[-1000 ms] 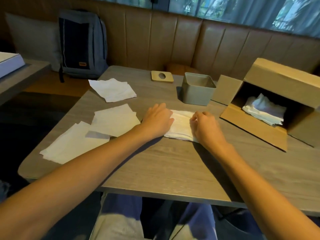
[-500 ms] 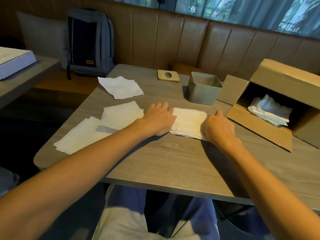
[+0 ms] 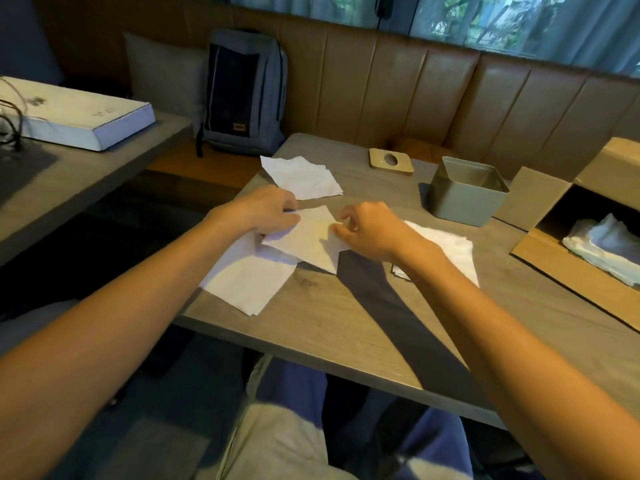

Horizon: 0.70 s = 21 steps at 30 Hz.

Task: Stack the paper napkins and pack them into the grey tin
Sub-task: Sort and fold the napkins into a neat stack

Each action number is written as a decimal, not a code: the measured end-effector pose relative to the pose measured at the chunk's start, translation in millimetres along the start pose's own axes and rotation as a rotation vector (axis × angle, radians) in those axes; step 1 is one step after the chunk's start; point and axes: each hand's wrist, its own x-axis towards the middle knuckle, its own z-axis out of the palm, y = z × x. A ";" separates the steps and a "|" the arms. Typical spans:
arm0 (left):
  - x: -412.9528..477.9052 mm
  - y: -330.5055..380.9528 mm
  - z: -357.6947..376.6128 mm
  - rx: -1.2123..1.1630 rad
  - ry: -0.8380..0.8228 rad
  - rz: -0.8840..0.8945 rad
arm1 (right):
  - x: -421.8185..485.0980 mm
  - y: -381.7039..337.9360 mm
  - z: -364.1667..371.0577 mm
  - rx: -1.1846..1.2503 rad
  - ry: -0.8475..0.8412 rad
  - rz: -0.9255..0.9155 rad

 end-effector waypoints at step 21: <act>7.9 4.2 10.4 -0.171 0.300 -0.091 | 28.2 9.0 13.8 0.437 0.464 0.096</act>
